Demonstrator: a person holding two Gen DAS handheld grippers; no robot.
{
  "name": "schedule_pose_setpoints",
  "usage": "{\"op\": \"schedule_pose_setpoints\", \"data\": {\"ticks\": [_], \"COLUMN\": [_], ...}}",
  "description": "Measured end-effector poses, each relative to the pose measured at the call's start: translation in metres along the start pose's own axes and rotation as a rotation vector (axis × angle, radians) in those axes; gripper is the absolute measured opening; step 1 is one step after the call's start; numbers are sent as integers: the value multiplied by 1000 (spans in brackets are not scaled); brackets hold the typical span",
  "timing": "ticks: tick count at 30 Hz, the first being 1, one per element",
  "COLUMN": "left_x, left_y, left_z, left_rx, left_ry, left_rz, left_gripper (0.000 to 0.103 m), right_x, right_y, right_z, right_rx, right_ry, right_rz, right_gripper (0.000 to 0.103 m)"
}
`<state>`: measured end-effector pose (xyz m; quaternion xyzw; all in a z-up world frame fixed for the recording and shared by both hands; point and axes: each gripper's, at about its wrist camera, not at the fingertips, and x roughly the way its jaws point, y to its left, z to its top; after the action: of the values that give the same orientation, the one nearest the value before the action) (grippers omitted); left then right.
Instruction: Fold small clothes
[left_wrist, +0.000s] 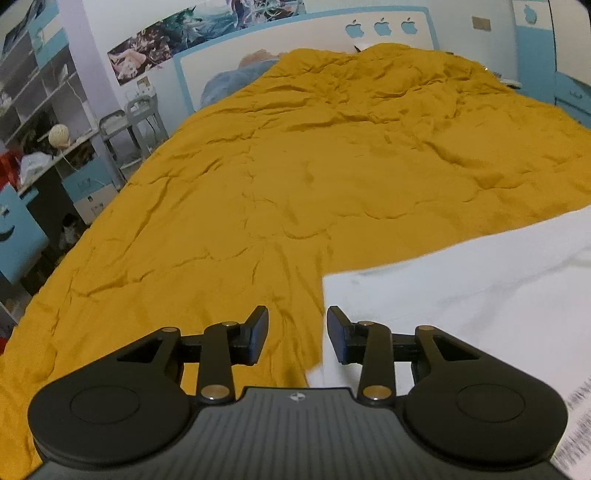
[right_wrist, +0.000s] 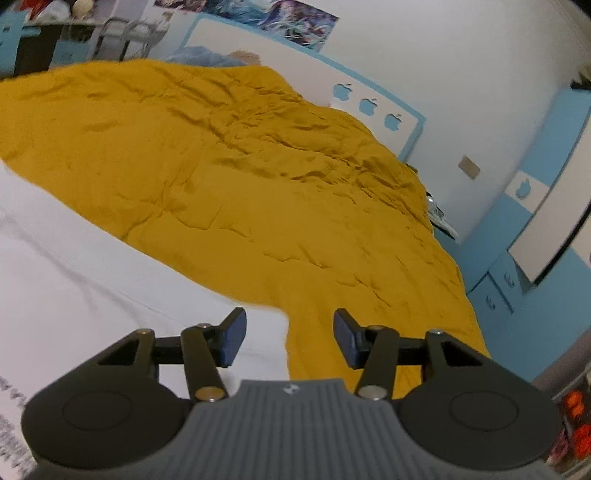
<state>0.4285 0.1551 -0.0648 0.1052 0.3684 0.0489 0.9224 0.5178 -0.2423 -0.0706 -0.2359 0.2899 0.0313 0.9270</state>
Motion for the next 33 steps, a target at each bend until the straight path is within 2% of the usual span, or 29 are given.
{"op": "schedule_pose_setpoints", "data": {"ticks": [5,7,10,15,18,19,20,21,22,24,26,30,33], "left_x": [-46,-63,-78,-84,-76,-73,-71,-70,-70,-70,-77,-103,-112], "left_y": [21,29,40,53,59,58,56,54,52,51,52,56,52], "left_z": [-16,-31,-51,-93,-118,-124,-129,-131,-131,-128,-124,-97,-84], "left_rx": [-107,-165,-229,-357,-483,-508,-527,-542,-550,-571,-571,-506,-446], "left_ry": [38,63,95,156,204,222,234,229,221,205,174,99,95], "left_rz": [-122,-177,-212,-251,-304,-320,-329,-337,-324,-308,-293,-301,-279], "left_gripper": [44,46,51,51,50,43,29,24,22,10,7,6,6], "right_x": [-52,-72,-100,-125,-128,-127,-126,-125,-124,-121,-122,-146,-164], "right_y": [-30,-41,-52,-57,-64,-66,-68,-70,-72,-70,-69,-79,-87], "right_z": [-17,-33,-66,-126,-157,-165,-172,-176,-180,-182,-179,-159,-146], "right_rx": [163,253,366,471,609,651,703,747,797,845,856,830,802], "right_ry": [57,92,156,238,266,276,278,274,263,257,249,157,122], "right_rz": [108,164,236,250,284,288,299,313,328,323,315,312,321], "right_gripper": [46,46,45,42,38,36,33,32,25,9,2,1,0]}}
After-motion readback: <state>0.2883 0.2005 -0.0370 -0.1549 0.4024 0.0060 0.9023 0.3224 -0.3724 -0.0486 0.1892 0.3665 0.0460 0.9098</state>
